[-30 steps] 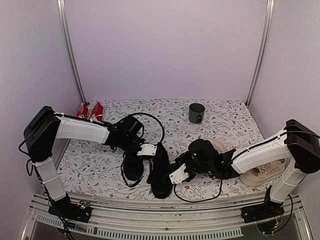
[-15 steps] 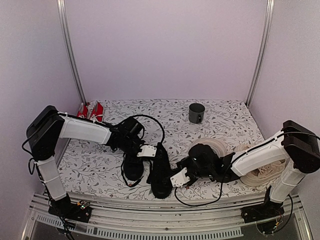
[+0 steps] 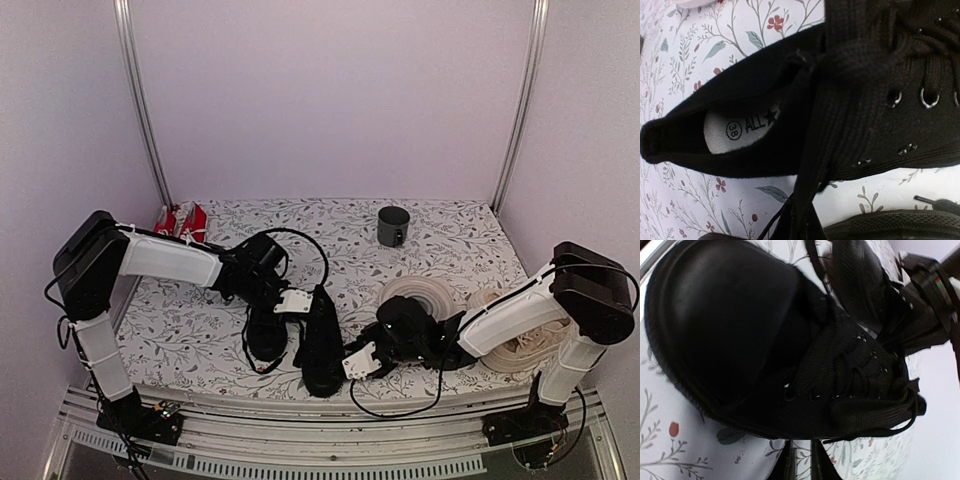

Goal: Tie the shoes
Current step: Pull the shoelace from the shoe, then move the shoe to the center of the board.

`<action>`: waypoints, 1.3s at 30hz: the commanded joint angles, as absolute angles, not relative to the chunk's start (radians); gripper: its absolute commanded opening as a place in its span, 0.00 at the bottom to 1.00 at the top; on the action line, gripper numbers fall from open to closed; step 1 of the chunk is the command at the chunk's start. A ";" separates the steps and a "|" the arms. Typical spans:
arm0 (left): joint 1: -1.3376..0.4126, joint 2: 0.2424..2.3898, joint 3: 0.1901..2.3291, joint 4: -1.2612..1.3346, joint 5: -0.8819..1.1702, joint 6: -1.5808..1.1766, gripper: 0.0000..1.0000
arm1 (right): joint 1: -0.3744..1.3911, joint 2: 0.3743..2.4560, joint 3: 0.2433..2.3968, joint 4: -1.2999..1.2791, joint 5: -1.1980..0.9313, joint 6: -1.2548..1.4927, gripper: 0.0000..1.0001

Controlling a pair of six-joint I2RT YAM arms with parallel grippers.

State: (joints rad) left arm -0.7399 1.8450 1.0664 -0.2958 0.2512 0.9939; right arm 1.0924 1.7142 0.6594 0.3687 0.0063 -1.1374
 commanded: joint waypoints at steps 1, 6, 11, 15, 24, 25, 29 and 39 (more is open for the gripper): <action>-0.721 1.808 1.086 -0.336 0.301 0.980 0.11 | 1.102 1.689 0.677 0.377 0.012 -1.130 0.29; -0.731 1.743 1.085 -0.377 0.325 0.972 0.55 | 1.102 1.620 0.666 0.397 0.008 -1.112 0.56; -0.751 1.674 1.080 -0.447 0.322 0.961 0.64 | 1.103 1.481 0.653 0.392 -0.057 -1.028 0.71; -0.761 1.594 1.059 -0.408 0.392 0.926 0.66 | 1.103 1.371 0.652 0.405 -0.091 -0.869 0.78; -0.709 1.400 0.941 0.018 0.299 0.543 0.67 | 1.025 1.343 0.778 0.503 -0.009 -0.235 0.85; -0.694 1.391 0.931 0.056 0.258 0.463 0.68 | 1.021 1.376 0.826 0.469 0.041 -0.161 0.80; -0.631 1.378 0.921 0.039 0.084 0.198 0.69 | 1.020 1.597 1.132 0.117 0.266 0.245 0.66; -0.348 1.246 0.611 0.090 0.037 -0.279 0.92 | 1.021 1.971 1.427 -0.270 0.321 0.561 0.84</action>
State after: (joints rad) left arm -0.3935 1.3018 0.7204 0.0177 0.0471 -0.0639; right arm 1.0210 1.8805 1.3869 -0.0902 0.2749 0.4000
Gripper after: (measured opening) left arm 0.902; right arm 0.830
